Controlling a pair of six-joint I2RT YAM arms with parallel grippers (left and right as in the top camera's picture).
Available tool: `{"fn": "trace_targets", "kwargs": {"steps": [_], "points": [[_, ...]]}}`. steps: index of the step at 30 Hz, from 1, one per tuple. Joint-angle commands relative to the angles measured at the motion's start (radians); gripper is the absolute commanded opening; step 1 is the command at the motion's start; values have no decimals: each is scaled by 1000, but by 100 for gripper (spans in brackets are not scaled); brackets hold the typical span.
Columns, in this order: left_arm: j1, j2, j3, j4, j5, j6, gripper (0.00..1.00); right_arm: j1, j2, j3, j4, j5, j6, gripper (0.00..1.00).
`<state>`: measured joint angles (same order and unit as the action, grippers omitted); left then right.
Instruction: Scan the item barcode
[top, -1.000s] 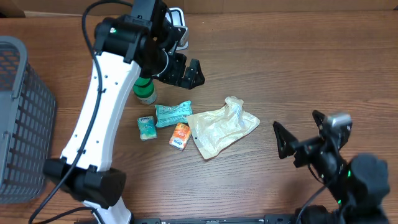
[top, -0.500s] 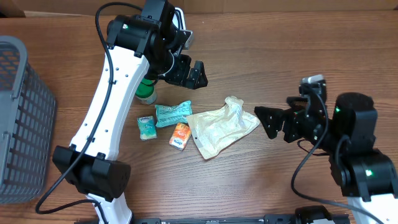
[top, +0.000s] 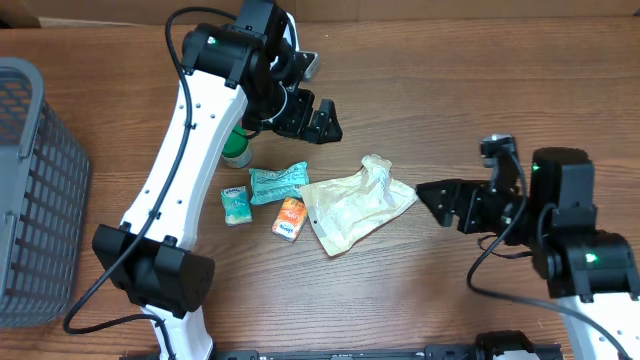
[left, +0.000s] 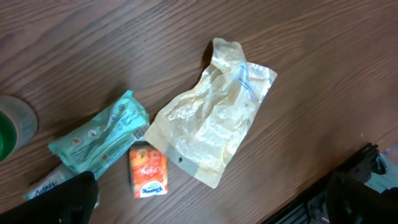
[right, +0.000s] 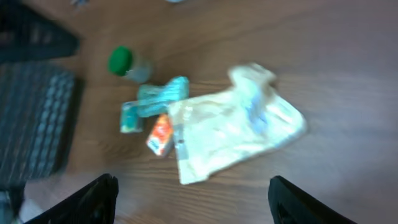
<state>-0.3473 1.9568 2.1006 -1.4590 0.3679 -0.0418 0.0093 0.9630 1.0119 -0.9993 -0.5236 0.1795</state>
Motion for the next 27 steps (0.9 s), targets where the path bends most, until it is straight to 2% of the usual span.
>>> {"fn": "trace_targets", "kwargs": {"steps": [1,7,12,17,21,23,27], "points": [[-10,14,-3,15,21,28,100,-104,28,29,-30,9,37,76],[-15,20,-5,35,21,27,94,-219,85,29,-46,6,25,77],[-22,35,-7,44,21,27,88,-224,120,28,-38,14,-2,77],[-39,90,-8,44,45,27,87,-224,148,28,-47,30,-1,77],[-63,167,-8,53,78,27,80,-224,165,28,-54,30,-1,77],[-74,198,-8,57,79,27,73,-224,165,28,-53,30,-1,78],[-98,264,-8,65,78,27,68,-224,165,28,-54,30,-1,81]]}}
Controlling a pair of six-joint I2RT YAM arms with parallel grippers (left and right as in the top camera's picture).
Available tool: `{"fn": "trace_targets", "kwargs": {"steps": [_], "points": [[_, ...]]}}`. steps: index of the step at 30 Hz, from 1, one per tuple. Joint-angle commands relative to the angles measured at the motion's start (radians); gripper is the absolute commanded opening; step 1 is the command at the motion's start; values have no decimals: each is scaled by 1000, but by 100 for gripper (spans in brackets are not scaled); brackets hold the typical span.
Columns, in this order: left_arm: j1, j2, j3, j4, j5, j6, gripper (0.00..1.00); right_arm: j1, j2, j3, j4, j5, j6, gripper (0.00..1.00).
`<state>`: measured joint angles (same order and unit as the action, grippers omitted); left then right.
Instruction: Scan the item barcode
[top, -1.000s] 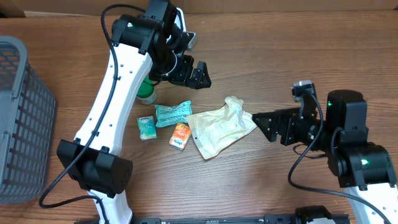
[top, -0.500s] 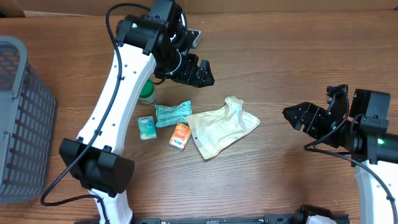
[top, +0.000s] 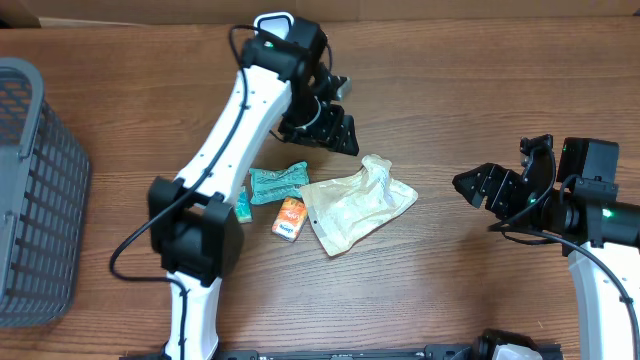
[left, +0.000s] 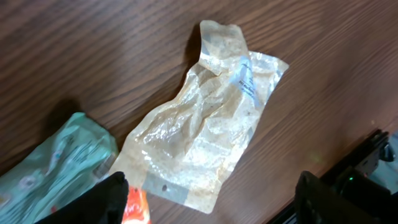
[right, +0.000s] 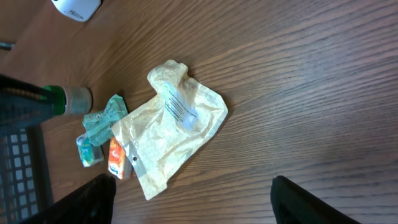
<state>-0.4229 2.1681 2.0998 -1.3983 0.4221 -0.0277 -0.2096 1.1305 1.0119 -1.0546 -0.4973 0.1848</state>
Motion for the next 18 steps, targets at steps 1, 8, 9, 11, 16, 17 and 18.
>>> {"fn": "trace_targets", "kwargs": {"steps": [1,8,9,11,16,17,18], "points": [[-25,69,-7,7,21,14,68,-5,-2,28,2,3,-6,81],[-29,163,-7,25,17,112,70,-5,-2,28,6,3,-6,82],[-29,173,-7,26,18,132,70,-5,-2,28,9,3,-6,82],[-31,189,-7,26,18,163,70,-5,-2,28,12,3,-6,83],[-34,206,-7,31,17,188,69,-5,-2,28,17,3,-6,83],[-34,206,-7,34,17,188,70,-5,-2,28,20,3,-6,83],[-34,207,-7,36,17,188,70,-5,-2,28,22,3,-6,83]]}}
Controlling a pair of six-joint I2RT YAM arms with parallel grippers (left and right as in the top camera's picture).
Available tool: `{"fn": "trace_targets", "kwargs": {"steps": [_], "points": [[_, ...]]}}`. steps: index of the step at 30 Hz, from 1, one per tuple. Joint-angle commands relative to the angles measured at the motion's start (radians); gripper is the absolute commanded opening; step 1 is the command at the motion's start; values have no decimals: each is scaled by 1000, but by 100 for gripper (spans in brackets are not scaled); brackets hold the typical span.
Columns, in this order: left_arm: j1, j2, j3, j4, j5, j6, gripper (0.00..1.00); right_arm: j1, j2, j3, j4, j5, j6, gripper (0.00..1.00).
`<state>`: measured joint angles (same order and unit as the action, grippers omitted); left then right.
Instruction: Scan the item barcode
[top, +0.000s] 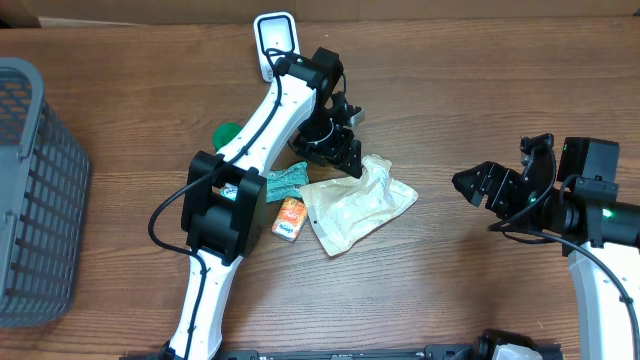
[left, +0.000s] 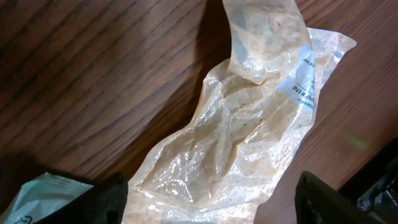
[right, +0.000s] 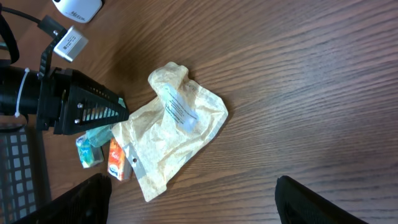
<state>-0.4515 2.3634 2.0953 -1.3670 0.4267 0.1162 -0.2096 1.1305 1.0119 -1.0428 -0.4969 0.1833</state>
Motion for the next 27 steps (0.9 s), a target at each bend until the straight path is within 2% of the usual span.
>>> {"fn": "trace_targets", "kwargs": {"steps": [1,7,11,15,19,27], "points": [[-6,11,-2,6,11,45,69,-5,-2,28,12,3,-5,83],[9,11,-2,46,8,-18,67,14,33,-14,24,-12,104,80],[14,11,-2,53,7,-26,64,55,84,-77,57,-127,161,73],[12,16,-2,56,8,-27,57,145,130,-150,146,-167,265,64],[12,31,-2,55,8,-39,55,254,171,-235,268,-154,421,59],[7,74,-3,48,12,-72,49,375,207,-360,466,-82,653,59]]}}
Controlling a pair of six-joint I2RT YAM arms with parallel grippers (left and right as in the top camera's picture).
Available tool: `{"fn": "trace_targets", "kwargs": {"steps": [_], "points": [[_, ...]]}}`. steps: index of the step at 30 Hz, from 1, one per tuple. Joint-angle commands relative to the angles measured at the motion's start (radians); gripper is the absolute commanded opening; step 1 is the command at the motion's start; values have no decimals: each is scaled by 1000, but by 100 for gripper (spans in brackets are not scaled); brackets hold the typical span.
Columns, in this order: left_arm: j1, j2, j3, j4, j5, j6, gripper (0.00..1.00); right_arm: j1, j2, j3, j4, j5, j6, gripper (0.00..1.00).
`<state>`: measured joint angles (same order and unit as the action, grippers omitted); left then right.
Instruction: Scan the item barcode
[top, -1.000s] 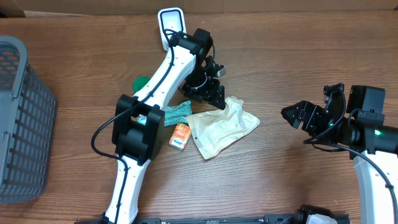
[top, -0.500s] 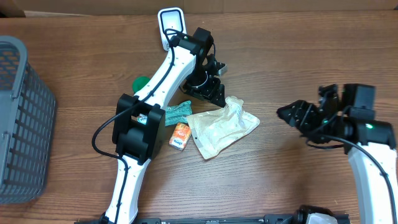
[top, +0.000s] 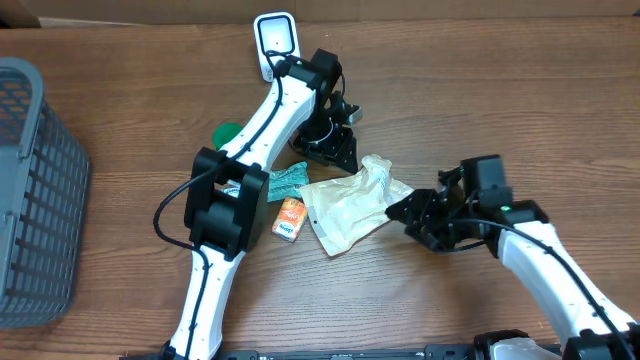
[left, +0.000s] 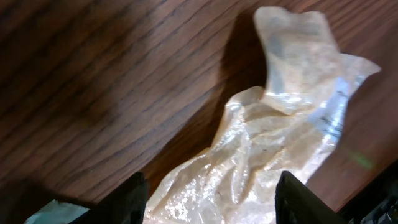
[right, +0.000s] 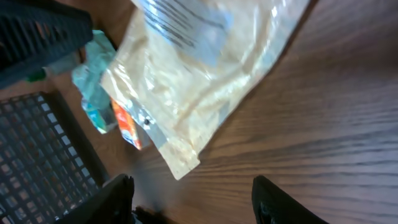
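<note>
A crinkled clear plastic bag (top: 355, 205) with a white label lies mid-table. It shows in the left wrist view as the bag (left: 280, 143) and in the right wrist view as the bag (right: 205, 68). My left gripper (top: 338, 155) hangs open low over the bag's upper left part, and its fingers straddle the bag in the left wrist view (left: 211, 205). My right gripper (top: 408, 215) is open at the bag's right edge, with nothing between its fingers (right: 199, 202). A white scanner (top: 273, 35) stands at the table's far edge.
An orange packet (top: 289, 217), a teal packet (top: 285, 180) and a small teal pack lie left of the bag. A green-capped bottle (top: 228, 133) stands behind them. A grey basket (top: 35, 190) fills the left side.
My right arm has moved from the table's right side to the bag's right edge, gripper still open. My left gripper sits a little lower and closer over the bag's upper part.
My left gripper was open above the packets near the bottle, with my right gripper open right of the bag. The left then stood nearer the bag's top and the right farther right. The left then reached the bag. Now both grippers flank it.
</note>
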<state>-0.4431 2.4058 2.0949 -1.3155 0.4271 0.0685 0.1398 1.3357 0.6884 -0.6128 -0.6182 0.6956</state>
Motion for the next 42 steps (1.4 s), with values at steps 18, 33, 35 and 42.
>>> {"fn": "trace_targets", "kwargs": {"steps": [18,33,35,42], "points": [[-18,39,-4,-2,11,-24,49,254,17,-148,309,249,484,73],[-23,40,-5,-1,11,-25,49,297,211,-148,584,288,595,65],[-23,40,-5,-3,11,-29,50,300,230,-148,610,293,595,60],[-23,40,-5,-3,11,-31,49,300,243,-148,653,346,581,39]]}}
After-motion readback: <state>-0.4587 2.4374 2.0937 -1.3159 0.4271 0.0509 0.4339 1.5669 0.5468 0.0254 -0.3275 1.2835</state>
